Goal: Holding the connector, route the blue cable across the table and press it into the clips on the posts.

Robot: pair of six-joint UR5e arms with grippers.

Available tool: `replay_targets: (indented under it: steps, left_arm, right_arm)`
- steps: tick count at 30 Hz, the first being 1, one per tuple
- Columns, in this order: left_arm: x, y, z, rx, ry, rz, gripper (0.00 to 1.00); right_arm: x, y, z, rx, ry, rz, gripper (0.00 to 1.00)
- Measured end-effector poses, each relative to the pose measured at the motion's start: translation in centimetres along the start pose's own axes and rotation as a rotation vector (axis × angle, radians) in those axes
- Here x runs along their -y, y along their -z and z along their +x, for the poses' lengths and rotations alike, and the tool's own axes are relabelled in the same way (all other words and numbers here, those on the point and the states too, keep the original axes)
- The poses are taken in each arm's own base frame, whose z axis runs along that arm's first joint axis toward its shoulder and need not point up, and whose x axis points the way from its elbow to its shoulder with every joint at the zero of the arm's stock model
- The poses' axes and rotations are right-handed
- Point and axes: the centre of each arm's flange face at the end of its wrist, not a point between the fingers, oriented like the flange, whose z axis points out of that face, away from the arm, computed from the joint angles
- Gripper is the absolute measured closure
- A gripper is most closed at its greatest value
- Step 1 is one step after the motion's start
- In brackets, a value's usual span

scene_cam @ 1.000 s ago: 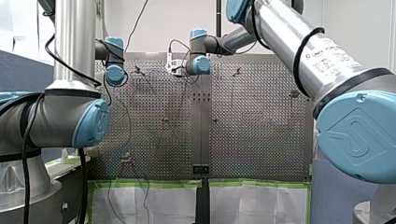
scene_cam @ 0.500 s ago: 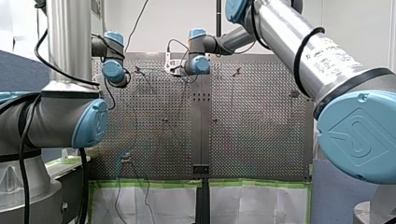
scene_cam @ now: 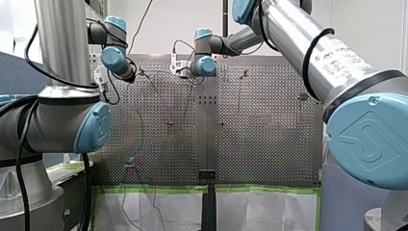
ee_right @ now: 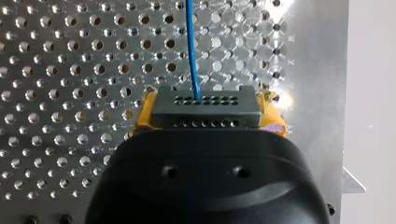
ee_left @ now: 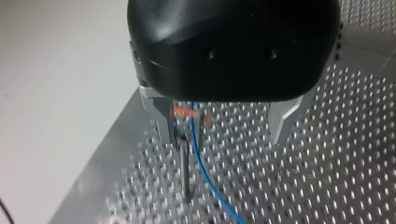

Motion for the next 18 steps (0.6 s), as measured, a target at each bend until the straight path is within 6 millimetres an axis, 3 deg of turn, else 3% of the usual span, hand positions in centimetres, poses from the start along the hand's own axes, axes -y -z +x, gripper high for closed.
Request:
replay_targets:
  steps: [9, 18]
  left_arm:
    - [2.2, 2.6, -1.1, -0.042, -0.061, 0.088, 0.01]
    - [3.6, 2.4, -1.0, -0.07, -0.13, 0.124, 0.01]
  right_arm:
    - [-0.3, 0.0, 0.0, 0.0, 0.0, -0.007, 1.0]
    - [-0.4, -0.2, -0.4, 0.001, 0.0, -0.006, 1.0]
